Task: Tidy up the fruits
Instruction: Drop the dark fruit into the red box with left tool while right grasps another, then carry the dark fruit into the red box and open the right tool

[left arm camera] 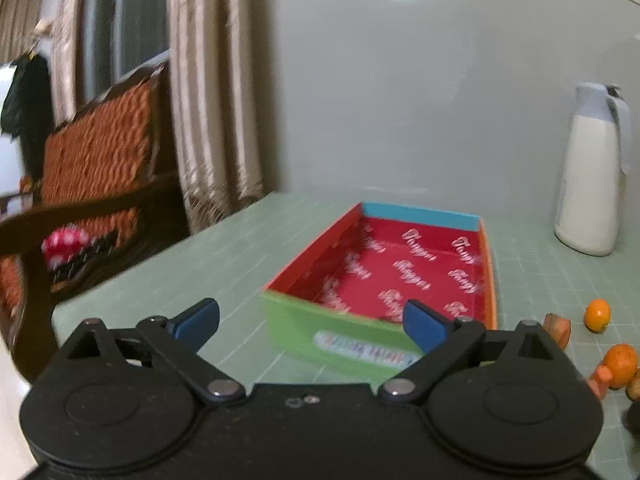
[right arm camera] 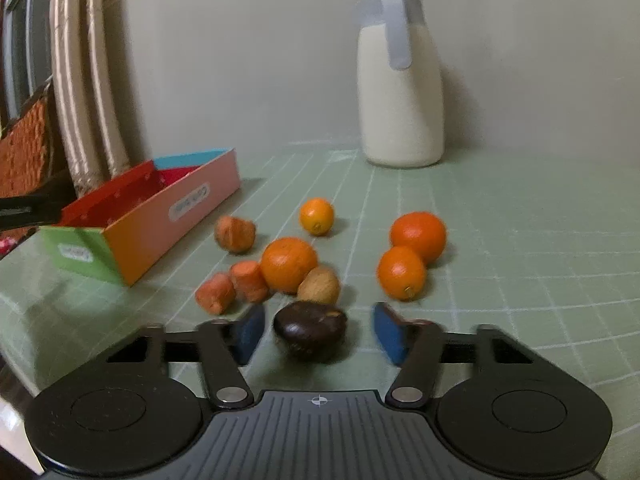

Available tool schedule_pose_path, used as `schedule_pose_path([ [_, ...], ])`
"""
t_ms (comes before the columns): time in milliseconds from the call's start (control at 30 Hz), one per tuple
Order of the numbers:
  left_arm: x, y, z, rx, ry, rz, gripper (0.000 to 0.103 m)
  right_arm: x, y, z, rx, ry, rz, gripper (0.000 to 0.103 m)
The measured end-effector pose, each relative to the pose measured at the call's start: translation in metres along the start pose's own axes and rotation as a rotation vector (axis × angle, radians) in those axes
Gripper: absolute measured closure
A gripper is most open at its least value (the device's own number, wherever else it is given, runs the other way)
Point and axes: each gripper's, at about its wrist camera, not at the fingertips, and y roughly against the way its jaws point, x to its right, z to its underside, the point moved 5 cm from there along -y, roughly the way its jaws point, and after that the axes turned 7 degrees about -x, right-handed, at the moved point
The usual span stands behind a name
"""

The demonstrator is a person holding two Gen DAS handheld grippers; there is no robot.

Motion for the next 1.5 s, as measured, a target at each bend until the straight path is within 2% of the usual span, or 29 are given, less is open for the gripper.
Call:
schedule_pose_path([
  [100, -0.014, 0.001, 0.003, -0.017, 0.046, -0.007, 0.010, -0.005, 0.000, 0.002, 0.007, 0.022, 0.013, 0.064],
  [167, -0.021, -0.001, 0.001, -0.012, 0.052, -0.039, 0.010, -0.004, 0.002, 0.003, 0.015, 0.003, 0.007, 0.064],
  [333, -0.044, -0.007, -0.001, -0.033, 0.139, -0.090, 0.009, -0.015, 0.023, -0.012, 0.107, -0.009, -0.061, 0.065],
  [433, -0.059, -0.010, -0.002, -0.051, 0.206, -0.104, 0.009, -0.042, 0.025, -0.033, 0.158, 0.029, -0.117, 0.064],
  [567, -0.074, -0.009, -0.002, -0.060, 0.259, -0.102, 0.009, -0.089, 0.008, -0.065, 0.185, 0.093, -0.195, 0.064],
  [733, -0.083, -0.007, -0.002, -0.055, 0.271, -0.104, 0.009, -0.143, -0.029, -0.085, 0.155, 0.185, -0.247, 0.064],
  [933, -0.092, -0.008, -0.002, -0.061, 0.308, -0.094, 0.009, -0.175, -0.061, -0.085, 0.099, 0.255, -0.227, 0.064],
  [967, -0.093, -0.008, -0.002, -0.061, 0.312, -0.094, 0.009, -0.178, -0.065, -0.082, 0.086, 0.271, -0.218, 0.063],
  [1000, -0.094, -0.008, -0.002, -0.061, 0.315, -0.095, 0.009, -0.181, -0.067, -0.079, 0.078, 0.285, -0.217, 0.057],
  [1033, -0.094, -0.008, -0.002, -0.062, 0.316, -0.097, 0.009, -0.182, -0.066, -0.077, 0.083, 0.292, -0.217, 0.045],
  [1100, -0.093, -0.008, -0.002, -0.064, 0.313, -0.095, 0.009, -0.178, -0.058, -0.075, 0.109, 0.286, -0.212, 0.032],
  [1300, -0.065, 0.000, -0.006, -0.011, 0.223, -0.060, 0.009, -0.133, -0.015, -0.075, 0.180, 0.195, -0.186, 0.030],
  [1400, -0.038, 0.013, -0.007, 0.053, 0.143, 0.005, 0.009, -0.091, 0.005, -0.067, 0.206, 0.138, -0.100, 0.025],
  [1500, -0.002, 0.027, -0.004, 0.106, 0.034, 0.105, 0.009, -0.048, 0.022, -0.057, 0.240, 0.079, 0.001, 0.019],
])
